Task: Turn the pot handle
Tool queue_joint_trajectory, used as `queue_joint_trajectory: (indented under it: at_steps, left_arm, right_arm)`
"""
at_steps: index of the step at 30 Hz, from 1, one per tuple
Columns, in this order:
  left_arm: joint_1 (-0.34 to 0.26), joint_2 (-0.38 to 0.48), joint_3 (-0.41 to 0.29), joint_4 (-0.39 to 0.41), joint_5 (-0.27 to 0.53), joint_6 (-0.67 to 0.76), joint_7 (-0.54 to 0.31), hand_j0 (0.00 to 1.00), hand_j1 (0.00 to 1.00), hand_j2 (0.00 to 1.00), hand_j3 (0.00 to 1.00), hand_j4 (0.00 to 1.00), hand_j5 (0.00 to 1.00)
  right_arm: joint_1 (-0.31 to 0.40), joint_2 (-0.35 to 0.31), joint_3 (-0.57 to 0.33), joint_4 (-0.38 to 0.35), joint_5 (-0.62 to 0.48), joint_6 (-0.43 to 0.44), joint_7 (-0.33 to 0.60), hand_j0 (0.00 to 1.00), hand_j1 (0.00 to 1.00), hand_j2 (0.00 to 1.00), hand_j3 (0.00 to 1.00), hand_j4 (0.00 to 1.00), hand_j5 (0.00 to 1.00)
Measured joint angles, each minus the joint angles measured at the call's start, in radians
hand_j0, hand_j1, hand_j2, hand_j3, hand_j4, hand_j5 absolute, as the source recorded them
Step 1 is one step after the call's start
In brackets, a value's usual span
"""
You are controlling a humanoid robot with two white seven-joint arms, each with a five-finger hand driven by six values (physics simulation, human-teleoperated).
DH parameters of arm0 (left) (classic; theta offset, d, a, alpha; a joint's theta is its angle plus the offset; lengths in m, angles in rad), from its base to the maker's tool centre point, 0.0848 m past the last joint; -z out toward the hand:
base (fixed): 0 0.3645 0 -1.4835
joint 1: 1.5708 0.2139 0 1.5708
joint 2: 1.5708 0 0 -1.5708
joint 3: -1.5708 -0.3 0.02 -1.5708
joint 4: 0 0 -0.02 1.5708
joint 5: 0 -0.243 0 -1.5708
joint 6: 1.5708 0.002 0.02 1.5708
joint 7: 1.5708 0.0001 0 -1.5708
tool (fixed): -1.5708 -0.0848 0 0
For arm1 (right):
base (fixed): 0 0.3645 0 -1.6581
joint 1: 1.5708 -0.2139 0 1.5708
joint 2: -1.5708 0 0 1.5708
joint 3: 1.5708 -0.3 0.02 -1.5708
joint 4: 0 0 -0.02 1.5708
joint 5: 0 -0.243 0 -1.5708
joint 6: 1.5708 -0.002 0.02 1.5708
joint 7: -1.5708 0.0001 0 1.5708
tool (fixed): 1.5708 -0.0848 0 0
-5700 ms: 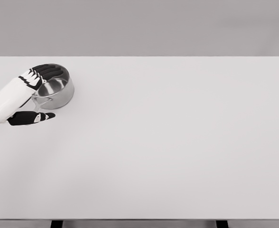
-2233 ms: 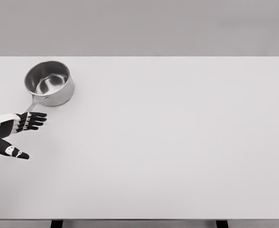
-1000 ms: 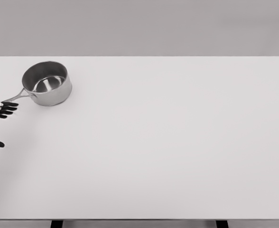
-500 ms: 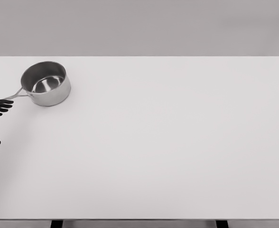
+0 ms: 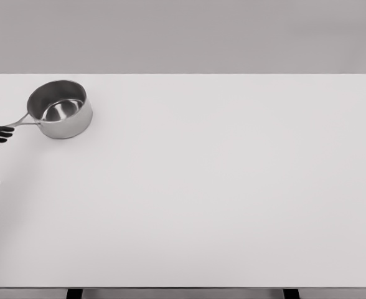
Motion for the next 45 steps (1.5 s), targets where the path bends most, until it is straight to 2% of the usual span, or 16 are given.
queue_joint_trajectory:
  at_steps: [4, 7, 14, 19, 32, 39, 45]
  left_arm:
    - [-0.014, -0.013, -0.001, 0.016, -0.019, 0.0, 0.0, 1.0, 1.0, 1.0, 1.0, 1.0, 1.0]
    - [-0.052, -0.032, -0.003, 0.032, -0.05, 0.001, 0.0, 1.0, 1.0, 1.0, 1.0, 1.0, 1.0]
    - [-0.061, -0.062, -0.006, 0.059, -0.093, 0.002, 0.0, 1.0, 1.0, 1.0, 1.0, 1.0, 1.0]
    - [-0.09, -0.069, -0.007, 0.076, -0.104, 0.002, 0.0, 1.0, 1.0, 1.0, 1.0, 1.0, 1.0]
    - [-0.222, -0.16, -0.016, 0.18, -0.207, 0.008, 0.0, 1.0, 1.0, 1.0, 1.0, 1.0, 1.0]
    - [-0.264, -0.201, -0.019, 0.23, -0.253, 0.008, 0.0, 1.0, 1.0, 1.0, 1.0, 1.0, 1.0]
    - [-0.27, -0.214, -0.025, 0.245, -0.266, 0.008, 0.0, 1.0, 1.0, 1.0, 1.0, 1.0, 1.0]
  right_arm:
    - [0.0, 0.0, 0.0, 0.0, 0.0, 0.0, 0.0, 1.0, 1.0, 1.0, 1.0, 1.0, 1.0]
    - [0.0, 0.0, 0.0, 0.0, 0.0, 0.0, 0.0, 1.0, 1.0, 1.0, 1.0, 1.0, 1.0]
    - [0.0, 0.0, 0.0, 0.0, 0.0, 0.0, 0.0, 1.0, 1.0, 1.0, 1.0, 1.0, 1.0]
    - [0.0, 0.0, 0.0, 0.0, 0.0, 0.0, 0.0, 1.0, 1.0, 1.0, 1.0, 1.0, 1.0]
    - [0.0, 0.0, 0.0, 0.0, 0.0, 0.0, -0.001, 1.0, 1.0, 1.0, 1.0, 1.0, 1.0]
    - [0.0, 0.0, 0.0, 0.0, 0.0, 0.0, 0.0, 1.0, 1.0, 1.0, 1.0, 1.0, 1.0]
    - [0.0, 0.0, 0.0, 0.0, 0.0, 0.0, 0.0, 1.0, 1.0, 1.0, 1.0, 1.0, 1.0]
